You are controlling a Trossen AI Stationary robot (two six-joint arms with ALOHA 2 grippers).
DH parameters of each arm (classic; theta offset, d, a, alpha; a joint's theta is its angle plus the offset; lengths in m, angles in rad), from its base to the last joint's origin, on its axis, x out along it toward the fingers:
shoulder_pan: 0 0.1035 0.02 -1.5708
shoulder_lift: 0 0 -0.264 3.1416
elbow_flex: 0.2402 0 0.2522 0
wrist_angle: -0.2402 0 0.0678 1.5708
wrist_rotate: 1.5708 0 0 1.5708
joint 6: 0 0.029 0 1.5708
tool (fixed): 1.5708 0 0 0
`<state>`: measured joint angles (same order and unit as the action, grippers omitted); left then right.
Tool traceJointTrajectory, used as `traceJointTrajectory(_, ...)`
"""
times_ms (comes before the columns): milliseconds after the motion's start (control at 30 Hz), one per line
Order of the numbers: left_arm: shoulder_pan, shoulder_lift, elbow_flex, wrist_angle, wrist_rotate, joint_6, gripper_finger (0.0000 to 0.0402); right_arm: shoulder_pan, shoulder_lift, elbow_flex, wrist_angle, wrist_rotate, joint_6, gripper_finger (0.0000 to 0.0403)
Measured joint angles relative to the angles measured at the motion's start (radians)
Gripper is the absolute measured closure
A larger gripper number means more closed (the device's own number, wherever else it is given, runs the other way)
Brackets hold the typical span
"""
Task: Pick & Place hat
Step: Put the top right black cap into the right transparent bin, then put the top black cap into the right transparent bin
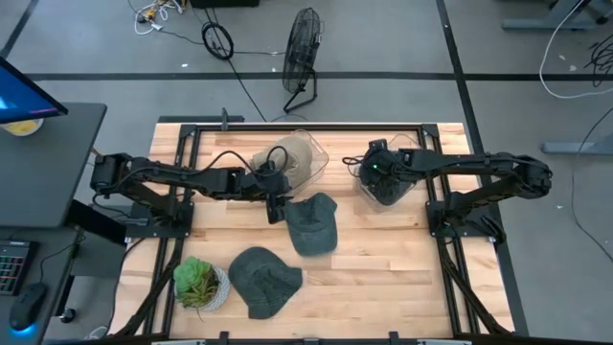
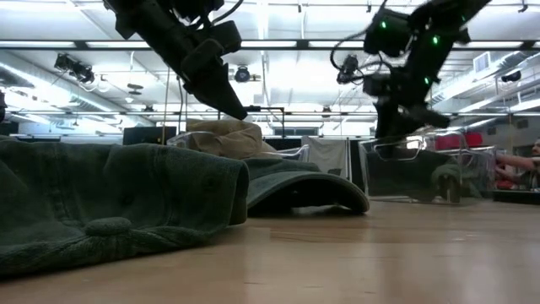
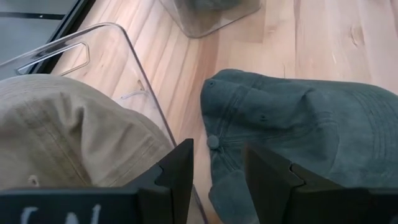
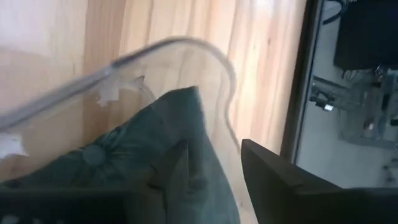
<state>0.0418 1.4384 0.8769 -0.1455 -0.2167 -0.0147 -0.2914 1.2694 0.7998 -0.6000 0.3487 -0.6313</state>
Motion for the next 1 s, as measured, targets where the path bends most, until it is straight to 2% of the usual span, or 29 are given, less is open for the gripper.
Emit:
traceJointTrajectory(267, -0.002, 0.0, 0.0, 0.003, 0.0, 0.0, 0.0262, 0.084, -0.001, 0.253, -0.231, -0.032, 0.205, 0.0269)
traceJointTrajectory(400, -0.022, 0.0, 0.0, 0.003, 0.006, -0.001, 0.0262, 0.151, -0.002, 0.296, -0.233, -0.09, 0.278, 0.0272)
traceJointTrajectory(467, -0.038, 0.0, 0.0, 0.003, 0.047, -0.002, 0.0262, 0.19, -0.001, 0.294, -0.219, -0.124, 0.312, 0.0268)
traceJointTrajectory(567, -0.068, 0.0, 0.0, 0.008, 0.141, -0.031, 0.0262, 0.25, 0.006, 0.266, -0.126, -0.2, 0.414, 0.0258)
traceJointTrajectory(667, -0.106, 0.0, 0.0, 0.009, 0.153, -0.053, 0.0262, 0.313, 0.029, 0.226, 0.012, -0.258, 0.488, 0.0244)
traceJointTrajectory(833, -0.146, 0.001, 0.0, 0.01, 0.153, -0.053, 0.0262, 0.408, 0.103, 0.155, 0.268, -0.264, 0.485, 0.0213)
traceJointTrajectory(1000, -0.159, 0.001, 0.0, 0.018, 0.152, -0.053, 0.0262, 0.449, 0.231, 0.121, 0.51, -0.262, 0.489, 0.0178)
